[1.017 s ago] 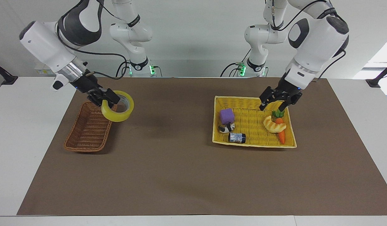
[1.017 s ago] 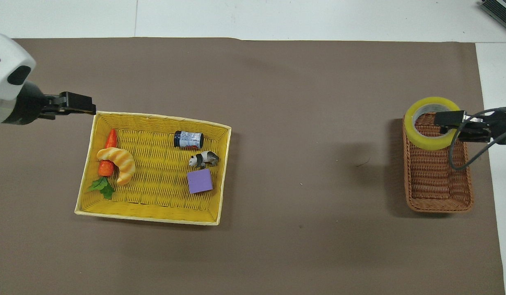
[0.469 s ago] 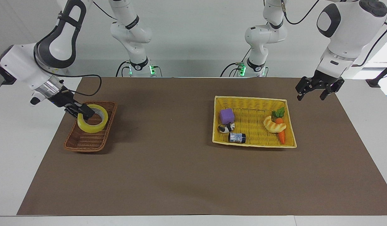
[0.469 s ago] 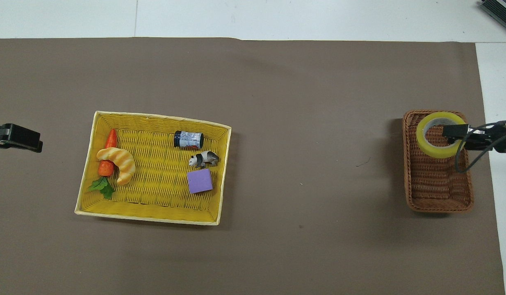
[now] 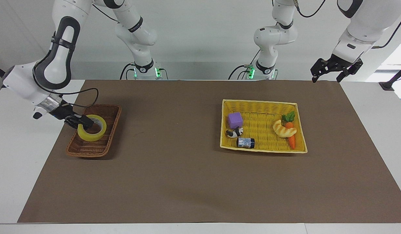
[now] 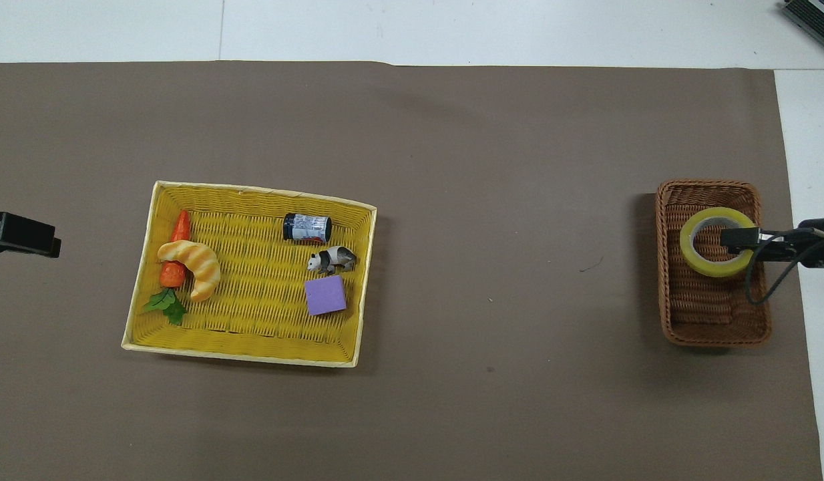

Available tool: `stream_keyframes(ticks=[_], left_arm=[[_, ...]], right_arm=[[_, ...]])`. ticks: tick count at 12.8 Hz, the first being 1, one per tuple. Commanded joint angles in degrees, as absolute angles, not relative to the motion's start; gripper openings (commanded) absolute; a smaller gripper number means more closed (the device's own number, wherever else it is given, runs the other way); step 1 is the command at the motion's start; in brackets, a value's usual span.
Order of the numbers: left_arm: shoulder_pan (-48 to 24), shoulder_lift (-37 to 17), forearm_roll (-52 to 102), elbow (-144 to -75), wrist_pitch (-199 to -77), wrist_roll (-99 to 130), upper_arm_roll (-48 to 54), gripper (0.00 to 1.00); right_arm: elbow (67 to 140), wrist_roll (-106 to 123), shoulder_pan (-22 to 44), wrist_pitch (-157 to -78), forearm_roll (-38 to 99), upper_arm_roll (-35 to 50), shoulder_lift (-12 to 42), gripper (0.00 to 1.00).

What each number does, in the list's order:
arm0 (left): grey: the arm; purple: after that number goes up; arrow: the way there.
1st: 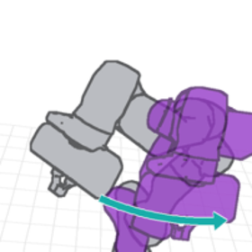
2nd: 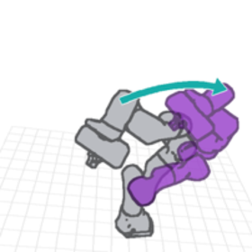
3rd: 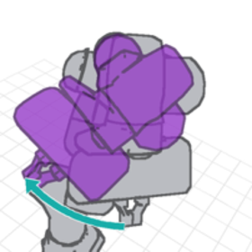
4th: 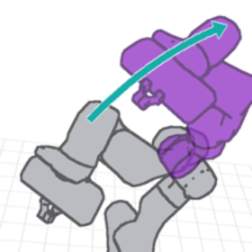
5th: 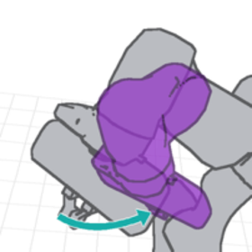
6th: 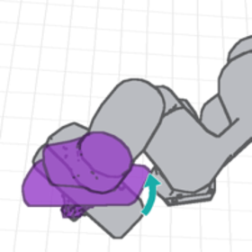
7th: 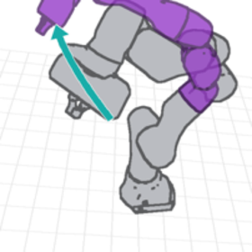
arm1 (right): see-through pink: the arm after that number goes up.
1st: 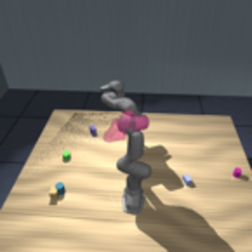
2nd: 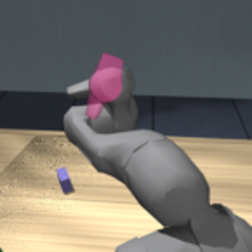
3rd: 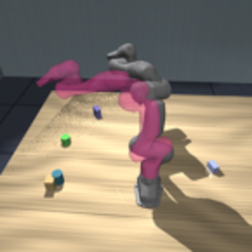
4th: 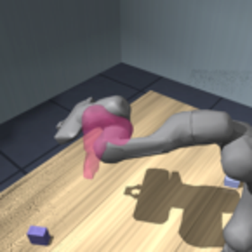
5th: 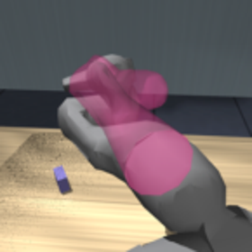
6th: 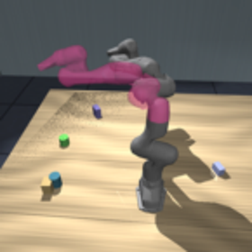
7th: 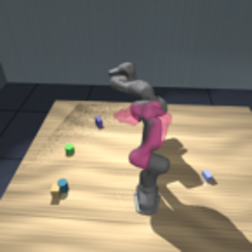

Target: Move tape to another basket

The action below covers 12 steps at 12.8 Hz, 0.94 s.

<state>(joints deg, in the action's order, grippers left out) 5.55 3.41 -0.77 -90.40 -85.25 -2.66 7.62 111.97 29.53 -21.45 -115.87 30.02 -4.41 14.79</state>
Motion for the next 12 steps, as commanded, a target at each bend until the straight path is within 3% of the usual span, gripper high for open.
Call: stream_keyframes(ticks=[1, 5, 7, 12], left_arm=[[5.4, 4.1, 0.3, -92.1, -90.2, -3.3, 7.7, 1.00], [6.1, 4.1, 0.5, -92.1, -90.4, -3.3, 7.6, 1.00], [6.3, 4.1, 0.5, -92.0, -90.1, -3.3, 7.6, 1.00], [6.2, 4.1, 0.5, -91.9, -90.1, -3.3, 7.6, 1.00]], right_arm=[[114.2, 31.0, -21.7, -117.2, 29.4, -3.6, 13.8, 0.12], [115.2, 31.1, -21.3, -118.3, 29.3, -3.6, 13.7, 0.51], [115.1, 31.0, -21.3, -118.2, 29.3, -3.6, 13.8, 1.00], [108.7, 29.6, -19.3, -117.7, 27.3, -3.3, 12.9, 1.00]])
